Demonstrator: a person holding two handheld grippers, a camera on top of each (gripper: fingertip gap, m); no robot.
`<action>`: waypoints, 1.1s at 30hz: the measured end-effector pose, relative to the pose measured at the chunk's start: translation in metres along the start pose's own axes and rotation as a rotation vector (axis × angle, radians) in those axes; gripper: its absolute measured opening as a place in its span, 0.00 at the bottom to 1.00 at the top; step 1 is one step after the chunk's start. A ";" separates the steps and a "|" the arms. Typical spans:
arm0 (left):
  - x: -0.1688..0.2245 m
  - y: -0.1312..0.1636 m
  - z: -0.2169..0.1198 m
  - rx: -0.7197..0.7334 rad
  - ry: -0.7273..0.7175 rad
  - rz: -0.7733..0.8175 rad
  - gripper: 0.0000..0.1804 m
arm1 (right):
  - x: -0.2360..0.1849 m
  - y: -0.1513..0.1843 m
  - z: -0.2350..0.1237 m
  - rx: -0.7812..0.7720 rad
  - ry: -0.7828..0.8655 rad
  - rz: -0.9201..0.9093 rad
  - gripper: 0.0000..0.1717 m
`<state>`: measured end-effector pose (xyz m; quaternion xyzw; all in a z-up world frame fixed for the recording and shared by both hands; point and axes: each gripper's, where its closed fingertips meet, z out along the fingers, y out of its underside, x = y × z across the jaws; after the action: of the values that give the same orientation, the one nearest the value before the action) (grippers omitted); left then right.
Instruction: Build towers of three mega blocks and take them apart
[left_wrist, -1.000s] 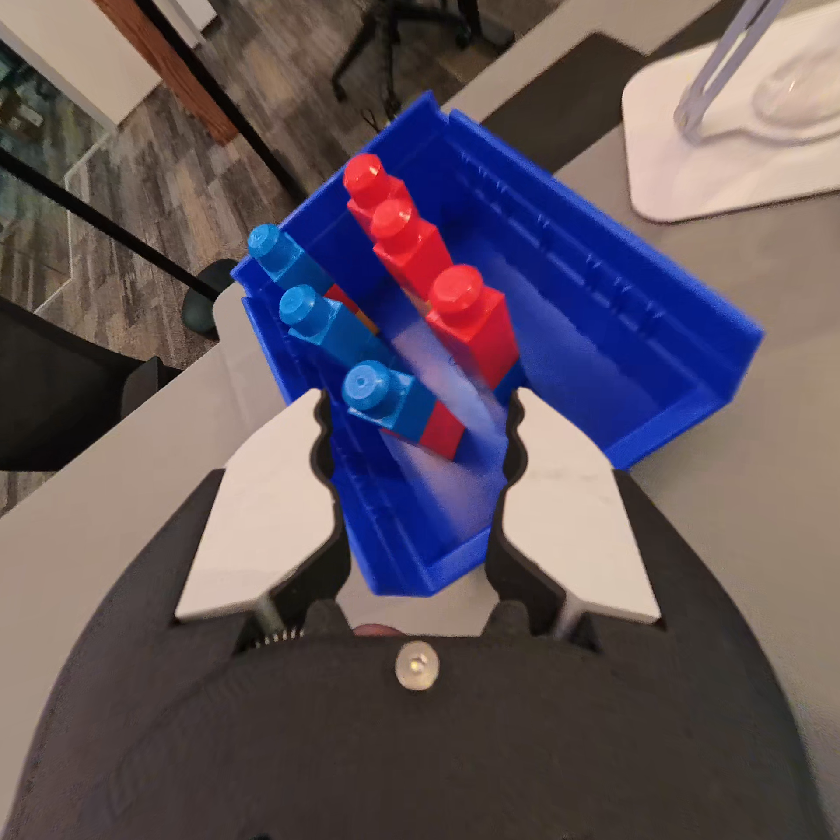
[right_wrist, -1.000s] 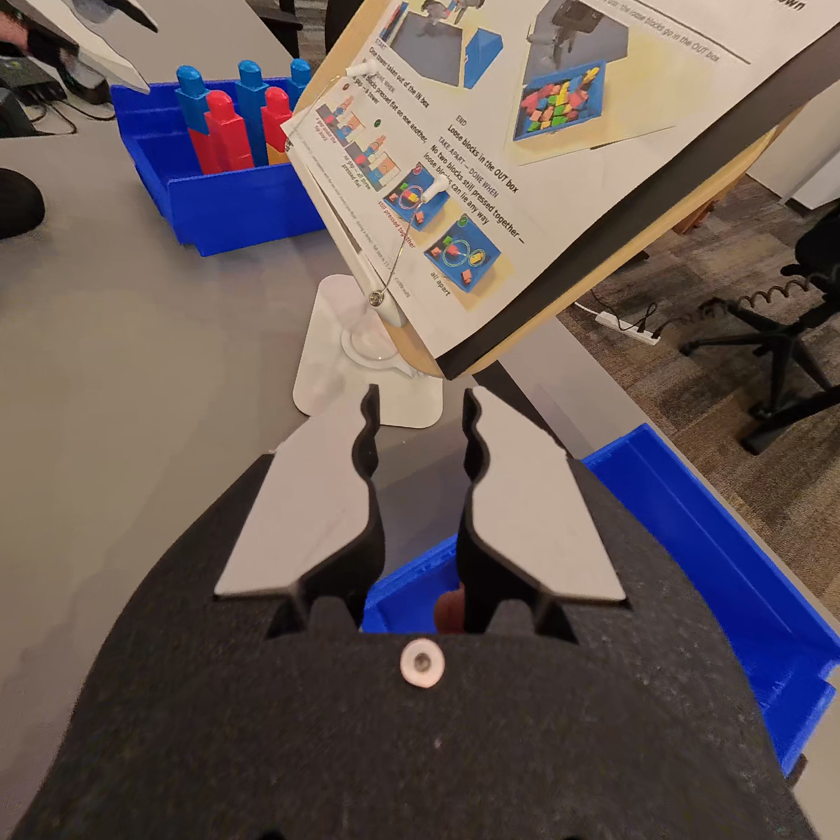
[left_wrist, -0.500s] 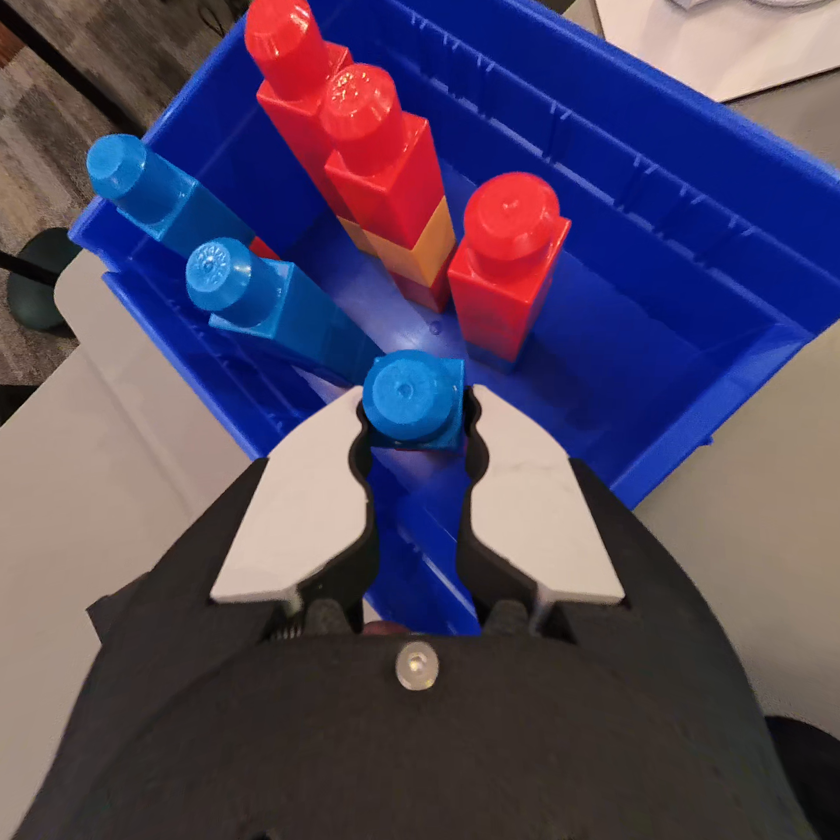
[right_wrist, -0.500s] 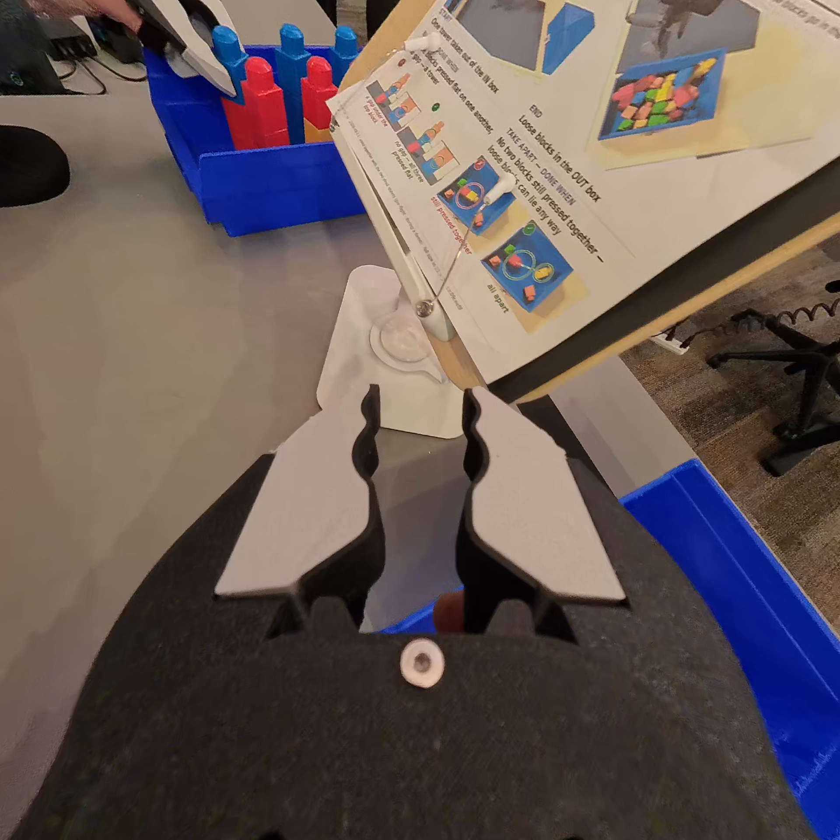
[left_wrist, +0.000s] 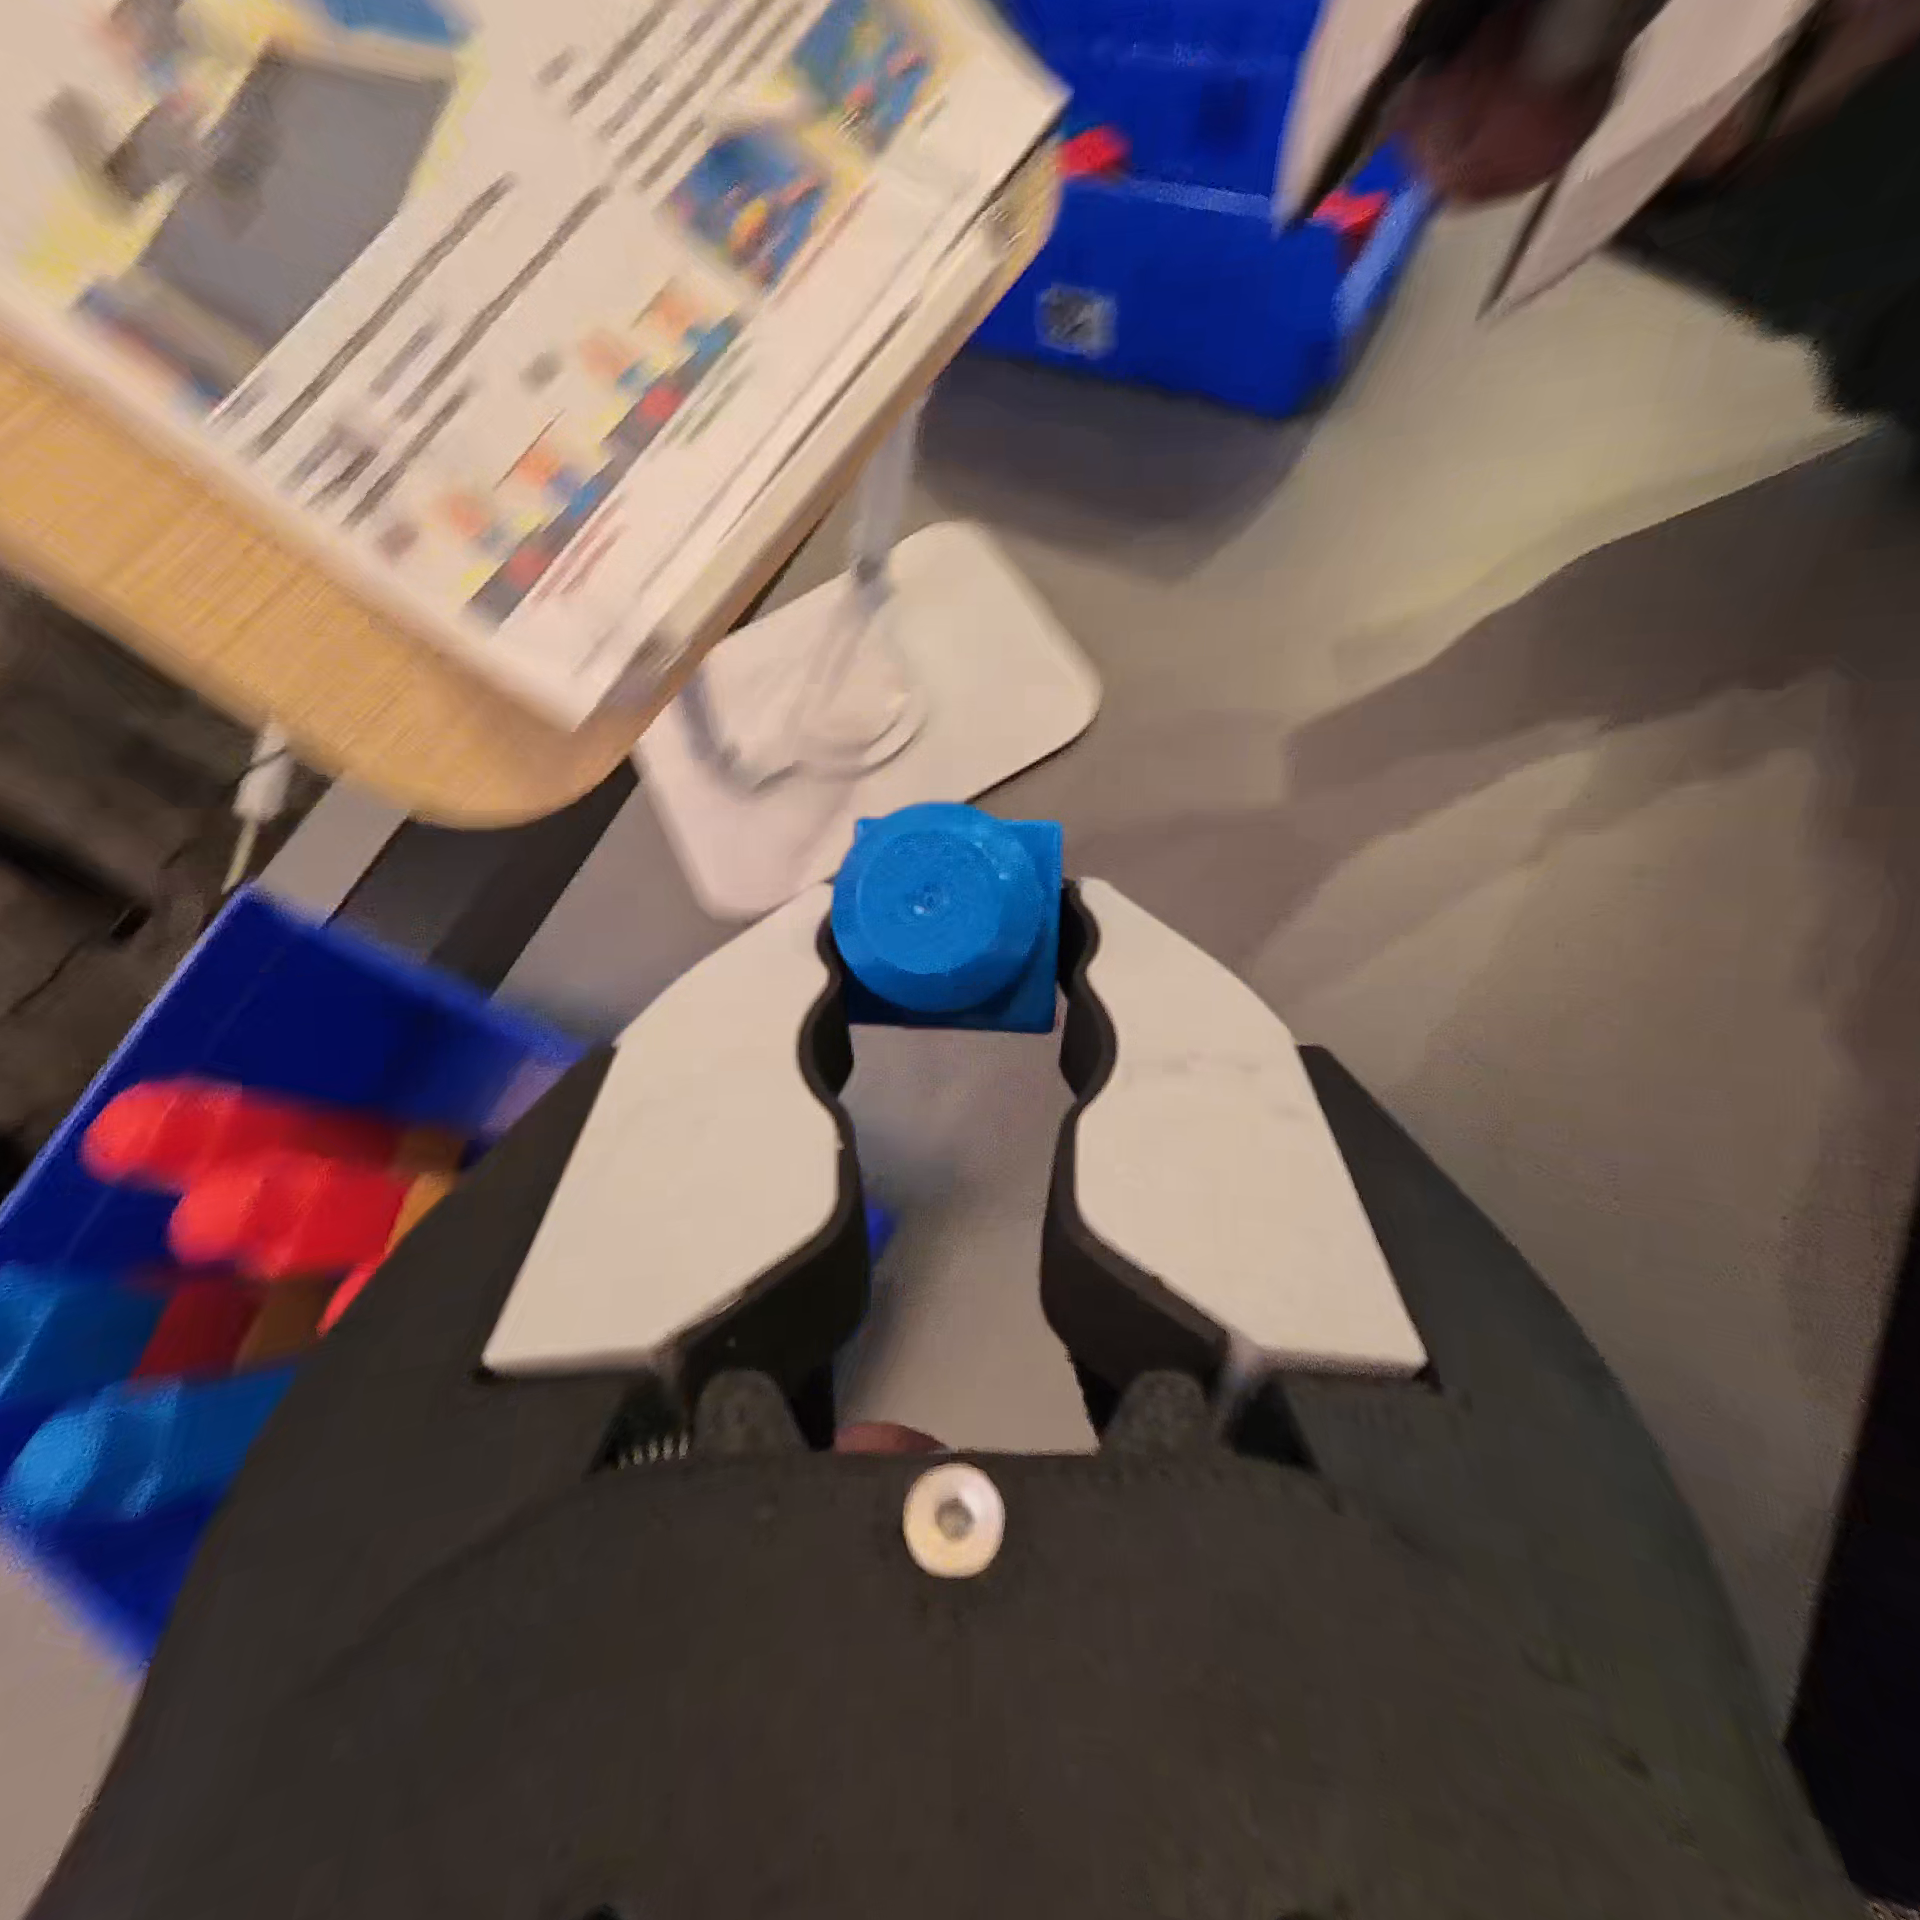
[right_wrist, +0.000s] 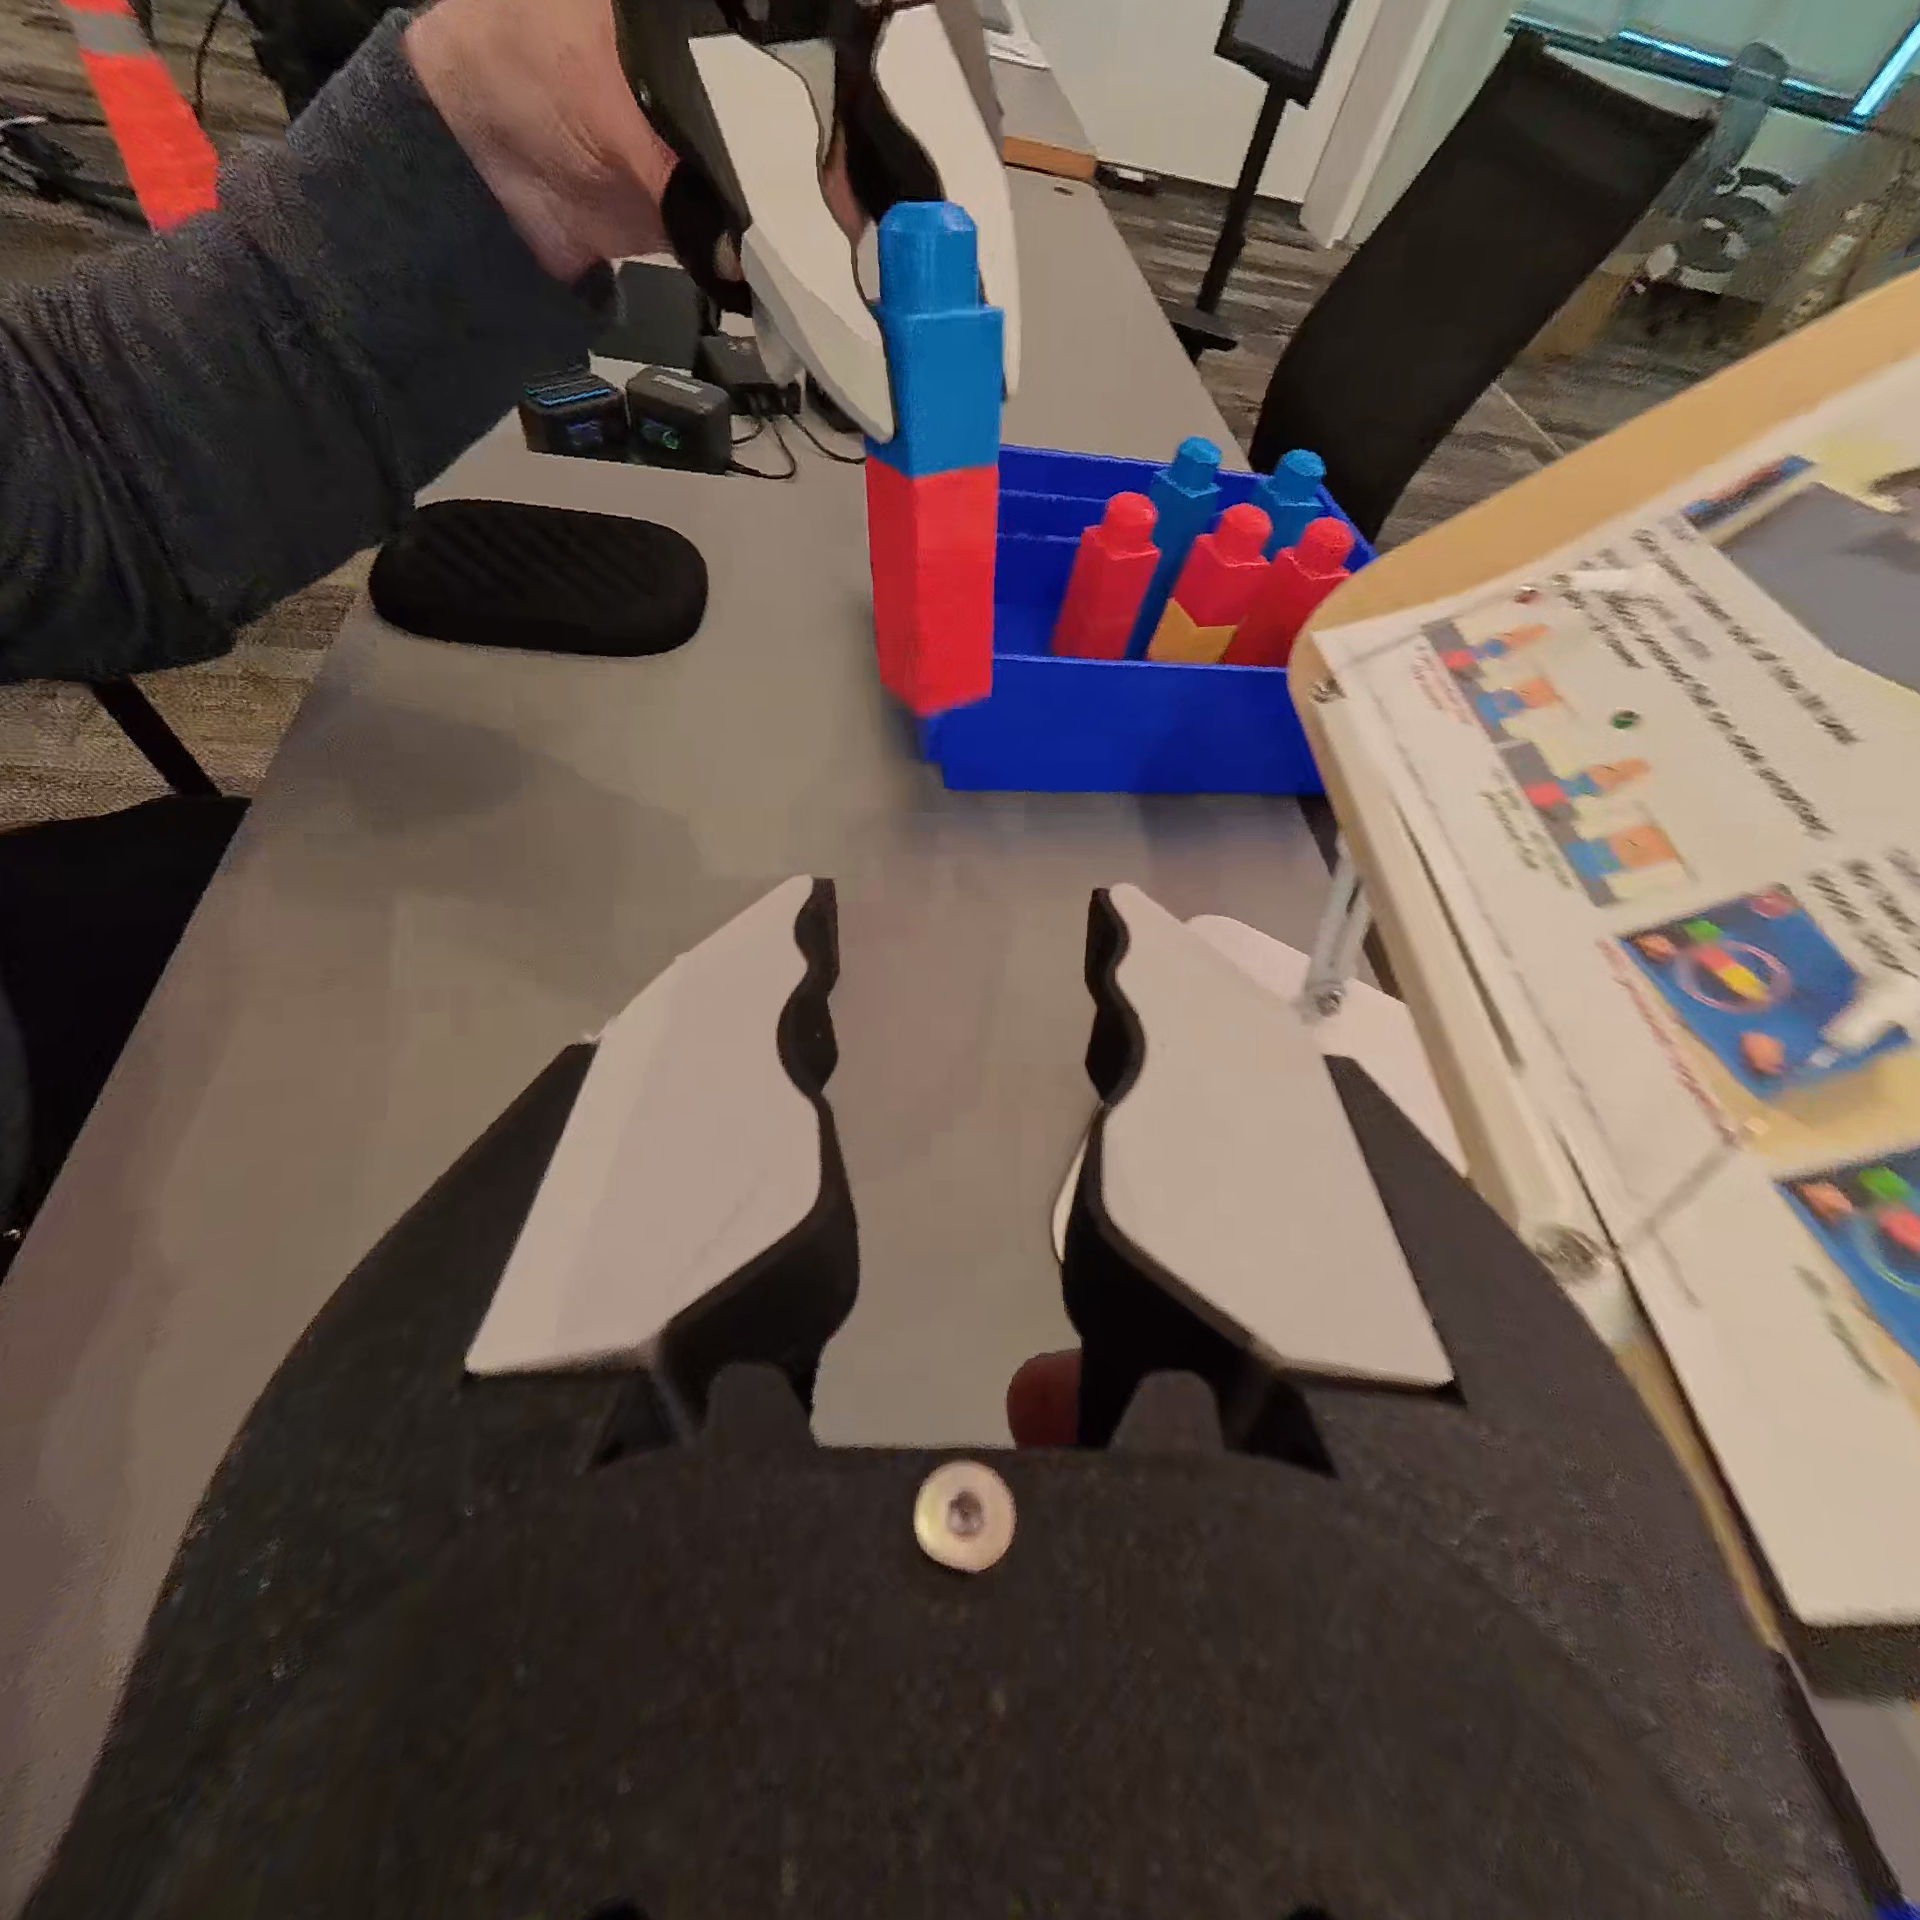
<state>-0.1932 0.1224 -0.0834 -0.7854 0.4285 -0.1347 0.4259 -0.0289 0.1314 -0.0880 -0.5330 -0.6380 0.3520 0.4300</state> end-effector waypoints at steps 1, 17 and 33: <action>0.017 -0.014 0.011 0.021 0.041 0.020 0.20 | -0.004 0.000 0.006 -0.001 -0.009 -0.006 0.27; 0.097 -0.115 0.075 0.235 0.256 0.089 0.21 | -0.016 0.000 0.011 0.044 -0.110 0.035 0.22; 0.097 -0.101 0.093 0.390 0.351 -0.057 0.20 | -0.010 -0.001 0.003 0.090 -0.144 0.081 0.28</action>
<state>-0.0255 0.1250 -0.0752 -0.6648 0.4394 -0.3608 0.4846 -0.0316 0.1215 -0.0900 -0.5119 -0.6287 0.4348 0.3920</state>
